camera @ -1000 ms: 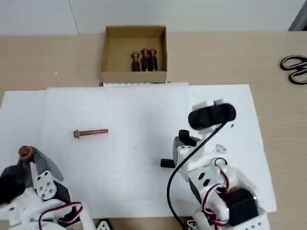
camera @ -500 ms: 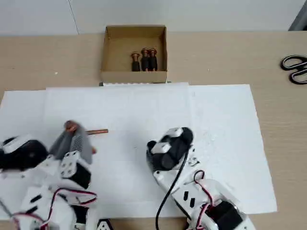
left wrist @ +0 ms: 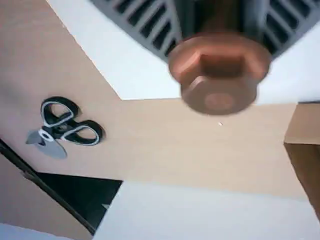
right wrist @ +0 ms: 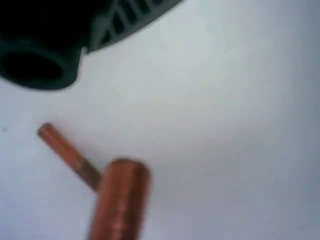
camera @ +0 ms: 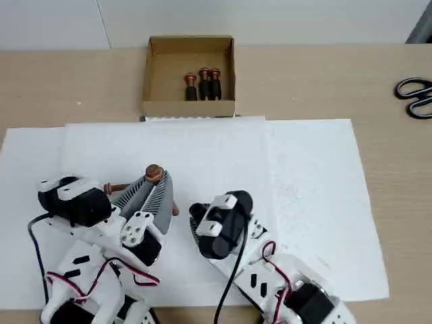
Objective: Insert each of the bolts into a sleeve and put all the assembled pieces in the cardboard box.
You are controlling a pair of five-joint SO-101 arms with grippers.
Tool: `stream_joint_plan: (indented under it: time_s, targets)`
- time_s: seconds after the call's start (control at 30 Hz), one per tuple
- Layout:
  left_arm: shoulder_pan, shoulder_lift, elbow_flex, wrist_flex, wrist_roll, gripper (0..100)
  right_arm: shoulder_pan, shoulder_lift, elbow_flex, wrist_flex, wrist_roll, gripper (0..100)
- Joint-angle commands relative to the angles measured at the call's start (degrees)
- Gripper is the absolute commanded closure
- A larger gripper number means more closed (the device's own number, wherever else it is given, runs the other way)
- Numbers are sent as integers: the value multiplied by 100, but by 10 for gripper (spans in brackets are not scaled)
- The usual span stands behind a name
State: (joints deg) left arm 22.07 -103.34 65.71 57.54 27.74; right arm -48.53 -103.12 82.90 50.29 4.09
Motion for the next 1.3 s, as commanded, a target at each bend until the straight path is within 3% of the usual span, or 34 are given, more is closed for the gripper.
stream_joint_plan:
  time_s: [0.0, 0.2, 0.5, 1.07, 1.27]
  targets:
    - [62, -35, -31, -316, 35, 995, -119, -66, 88, -312, 79, 995]
    - [158, -26, 13, -475, 53, 995, -479, -57, 273, -716, 88, 995]
    - [396, -44, 347, -501, 44, 995, -453, -57, -9, -708, 97, 995]
    - [352, -53, 558, -519, 35, 995, -453, -57, -484, -664, 97, 995]
    - [-18, -26, 567, -844, 35, 995, -453, -57, -633, -655, 97, 995]
